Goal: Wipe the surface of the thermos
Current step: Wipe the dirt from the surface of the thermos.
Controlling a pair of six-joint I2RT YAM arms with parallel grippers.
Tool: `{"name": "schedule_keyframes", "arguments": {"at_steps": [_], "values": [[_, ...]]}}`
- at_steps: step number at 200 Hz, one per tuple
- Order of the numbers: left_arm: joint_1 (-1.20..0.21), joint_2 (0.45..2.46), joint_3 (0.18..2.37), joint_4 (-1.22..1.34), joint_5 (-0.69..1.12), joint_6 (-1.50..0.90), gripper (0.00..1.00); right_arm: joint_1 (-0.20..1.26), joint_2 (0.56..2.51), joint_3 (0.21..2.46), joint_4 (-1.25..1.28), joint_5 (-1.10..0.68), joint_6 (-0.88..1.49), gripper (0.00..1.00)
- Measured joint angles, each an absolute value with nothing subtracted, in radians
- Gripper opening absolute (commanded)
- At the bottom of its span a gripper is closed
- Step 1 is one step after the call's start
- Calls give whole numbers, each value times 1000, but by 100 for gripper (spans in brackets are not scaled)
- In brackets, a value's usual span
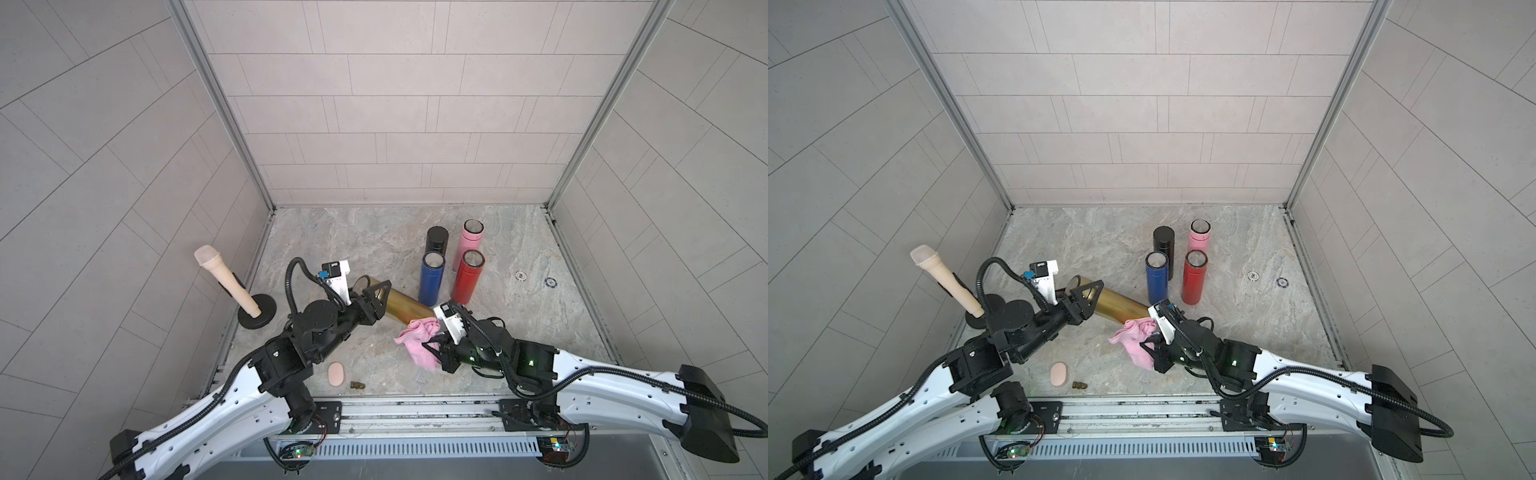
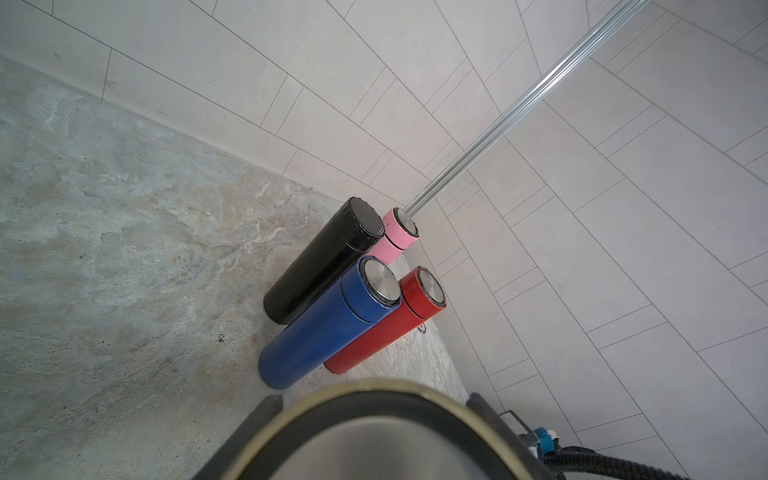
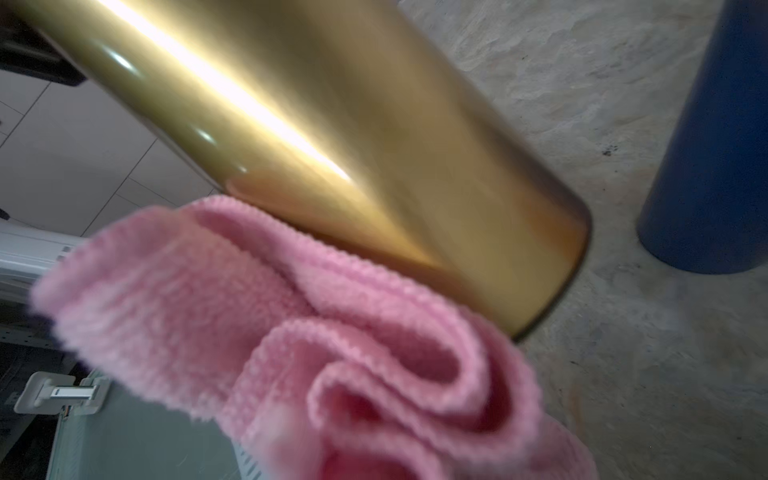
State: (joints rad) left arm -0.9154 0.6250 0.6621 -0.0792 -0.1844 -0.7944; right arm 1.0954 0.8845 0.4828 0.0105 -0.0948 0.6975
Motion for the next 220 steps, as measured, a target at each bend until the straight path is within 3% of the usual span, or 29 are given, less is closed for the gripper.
{"name": "schedule_keyframes", "arguments": {"at_steps": [92, 174, 220], "values": [[-916, 608, 671, -55, -162, -820, 0, 1086, 947, 543, -59, -48, 688, 0], [-913, 604, 669, -103, -252, -773, 0, 1102, 705, 676, -118, -78, 662, 0], [-903, 604, 669, -100, -178, -772, 0, 1102, 849, 691, -20, -108, 650, 0]]}}
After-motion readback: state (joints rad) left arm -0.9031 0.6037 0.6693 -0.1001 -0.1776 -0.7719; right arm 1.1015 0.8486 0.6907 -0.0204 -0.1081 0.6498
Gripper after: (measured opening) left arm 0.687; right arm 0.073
